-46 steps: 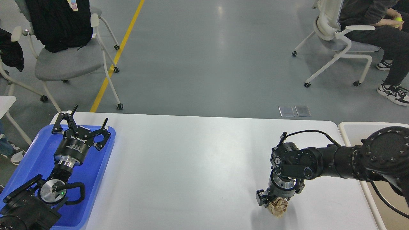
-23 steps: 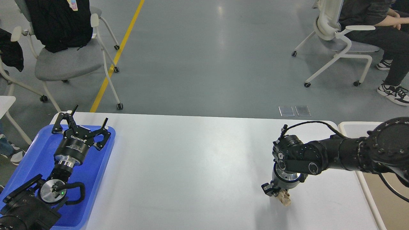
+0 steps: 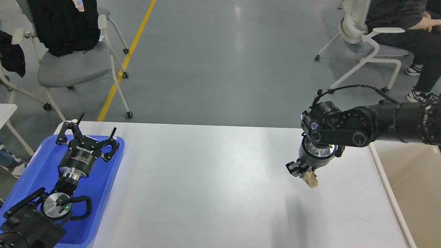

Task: Tidy desktop
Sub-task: 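Lift the paper ball and carry it away from the robot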

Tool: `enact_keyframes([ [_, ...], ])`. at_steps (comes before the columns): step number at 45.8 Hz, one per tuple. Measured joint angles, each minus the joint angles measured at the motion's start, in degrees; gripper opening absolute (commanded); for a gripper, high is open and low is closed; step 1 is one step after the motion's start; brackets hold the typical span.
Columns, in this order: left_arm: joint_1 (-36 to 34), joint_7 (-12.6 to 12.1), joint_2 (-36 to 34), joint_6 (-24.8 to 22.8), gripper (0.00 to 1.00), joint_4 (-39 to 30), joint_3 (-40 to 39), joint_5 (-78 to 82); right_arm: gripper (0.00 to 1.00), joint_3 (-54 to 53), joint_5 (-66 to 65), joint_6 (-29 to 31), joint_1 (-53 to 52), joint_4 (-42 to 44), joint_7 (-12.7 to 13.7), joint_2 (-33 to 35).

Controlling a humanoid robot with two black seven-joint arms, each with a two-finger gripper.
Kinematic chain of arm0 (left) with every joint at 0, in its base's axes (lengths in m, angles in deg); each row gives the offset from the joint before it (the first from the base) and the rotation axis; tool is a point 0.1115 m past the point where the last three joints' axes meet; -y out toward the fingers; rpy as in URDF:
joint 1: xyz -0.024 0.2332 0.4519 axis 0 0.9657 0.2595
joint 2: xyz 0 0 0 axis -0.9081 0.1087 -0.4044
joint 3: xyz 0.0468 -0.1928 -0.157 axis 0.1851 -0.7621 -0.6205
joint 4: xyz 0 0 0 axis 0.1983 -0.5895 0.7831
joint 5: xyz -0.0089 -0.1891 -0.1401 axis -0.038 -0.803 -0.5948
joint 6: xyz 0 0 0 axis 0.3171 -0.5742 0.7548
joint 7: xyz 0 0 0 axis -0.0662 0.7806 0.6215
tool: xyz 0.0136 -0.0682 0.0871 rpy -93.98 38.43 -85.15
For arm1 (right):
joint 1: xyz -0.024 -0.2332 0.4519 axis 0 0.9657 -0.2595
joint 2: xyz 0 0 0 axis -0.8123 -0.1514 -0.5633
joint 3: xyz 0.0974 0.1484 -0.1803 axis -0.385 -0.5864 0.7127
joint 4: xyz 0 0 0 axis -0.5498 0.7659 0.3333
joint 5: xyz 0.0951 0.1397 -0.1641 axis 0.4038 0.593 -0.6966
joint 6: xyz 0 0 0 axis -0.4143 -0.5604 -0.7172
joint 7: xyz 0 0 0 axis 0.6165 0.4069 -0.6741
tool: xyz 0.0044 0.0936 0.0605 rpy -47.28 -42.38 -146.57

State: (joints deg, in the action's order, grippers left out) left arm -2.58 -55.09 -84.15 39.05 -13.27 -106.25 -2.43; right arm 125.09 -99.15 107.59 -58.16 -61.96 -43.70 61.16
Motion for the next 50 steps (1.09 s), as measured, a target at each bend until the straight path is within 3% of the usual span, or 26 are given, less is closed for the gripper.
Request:
enact_keyframes([
  [24, 0.0, 0.0, 0.0, 0.0, 0.99, 0.0, 0.0, 0.0, 0.0, 0.9, 7.2, 9.3, -22.0, -3.4, 0.4, 3.6],
  [50, 0.0, 0.0, 0.0, 0.0, 0.99, 0.0, 0.0, 0.0, 0.0, 1.7, 8.6, 11.0, -29.1, -3.4, 0.3, 6.3],
])
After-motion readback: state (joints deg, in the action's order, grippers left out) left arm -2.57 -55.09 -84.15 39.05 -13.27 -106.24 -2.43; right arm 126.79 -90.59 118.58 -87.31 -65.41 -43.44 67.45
